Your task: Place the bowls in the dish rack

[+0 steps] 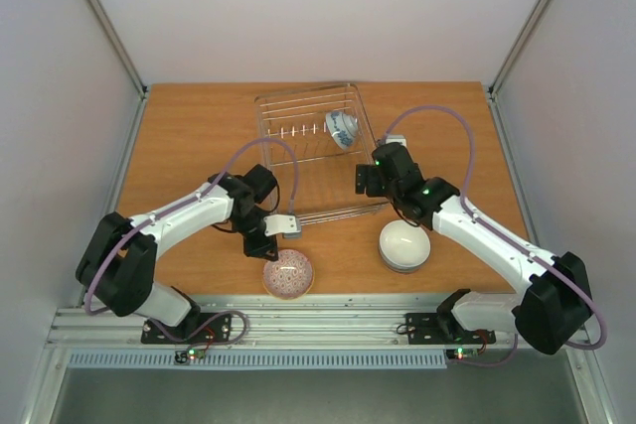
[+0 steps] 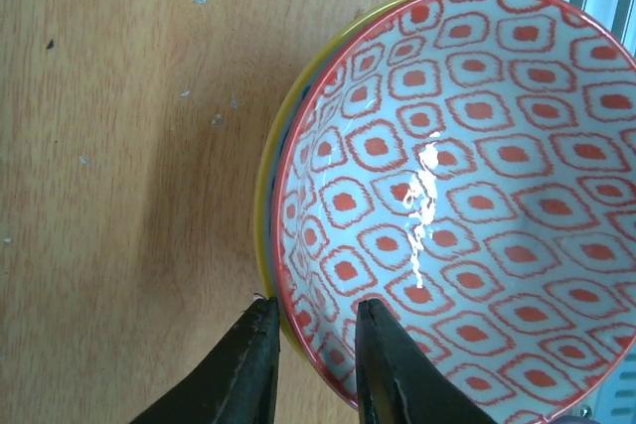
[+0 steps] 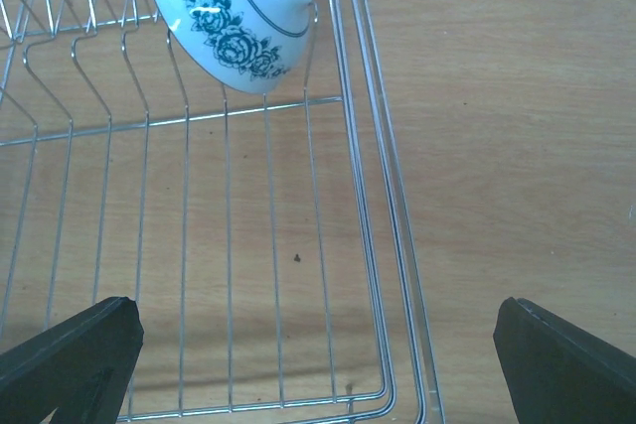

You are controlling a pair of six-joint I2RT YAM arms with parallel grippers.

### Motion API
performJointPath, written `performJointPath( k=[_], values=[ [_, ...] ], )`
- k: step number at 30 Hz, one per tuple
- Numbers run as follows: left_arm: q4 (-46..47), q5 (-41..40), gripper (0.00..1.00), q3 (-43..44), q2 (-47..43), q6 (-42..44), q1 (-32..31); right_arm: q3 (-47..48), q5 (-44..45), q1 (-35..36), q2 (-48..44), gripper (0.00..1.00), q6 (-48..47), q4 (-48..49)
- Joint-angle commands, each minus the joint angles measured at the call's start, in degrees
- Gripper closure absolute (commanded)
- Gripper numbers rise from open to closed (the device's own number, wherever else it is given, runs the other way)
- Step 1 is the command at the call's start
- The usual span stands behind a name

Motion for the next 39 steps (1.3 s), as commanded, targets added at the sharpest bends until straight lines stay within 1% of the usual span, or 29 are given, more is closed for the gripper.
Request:
performJointPath(
  k=[1,2,4,5,13,17,22,26,29,32,35,39],
  values=[
    [-0.1,0.0,0.8,-0.2,0.5,0.2,-0.4,0.1,1.3,0.6,-1.5,0.01,0.8,-0.4],
    [0.0,-0.2,0.85,-0.3,0.4,0.3,-0.4,0.1,1.4,0.6,-1.5,0.01,0.8,-0.4],
    [0.3,-0.9,0.98,-0.4,-0.2,0.2,-0.4,0.0,1.4,0.8,-1.4,0.01,0.9,-0.4],
    [0.5,-1.1,1.0,-0.5,-0.5,0.1,-0.4,0.1,1.5,0.7,-1.5,0.01,0.9,-0.4],
    [0.1,-1.8,0.99,-0.8,-3.3,0.7,-0.4,0.2,1.8,1.3,-2.7,0.01,0.8,-0.9],
    [-0.7,0.1,1.0,-0.5,-5.5,1.1,-0.3,0.6,1.4,1.7,-3.0,0.01,0.4,-1.2],
    [-1.6,5.7,0.99,0.4,-9.8,1.9,1.8,1.6,1.5,2.8,-3.2,0.02,-0.1,-2.0],
    [-3.1,13.6,1.0,1.5,-12.7,3.4,6.5,2.3,2.0,4.2,-3.1,0.02,-0.6,-2.3],
    [-5.0,18.1,0.99,2.7,-12.8,5.0,9.2,2.8,1.2,5.3,-2.9,0.02,-0.8,-2.1],
    [-6.5,21.4,1.0,3.6,-12.1,6.6,11.1,2.5,-3.5,5.9,-2.8,0.02,-0.6,-0.9],
    [-7.4,25.1,0.99,4.3,-11.0,7.9,13.6,1.1,-14.6,6.2,-3.1,0.01,-0.3,3.7],
    [-8.1,30.7,1.0,5.2,-9.6,9.8,18.0,-2.6,-29.9,6.2,-4.1,0.01,2.6,12.6]
  ],
)
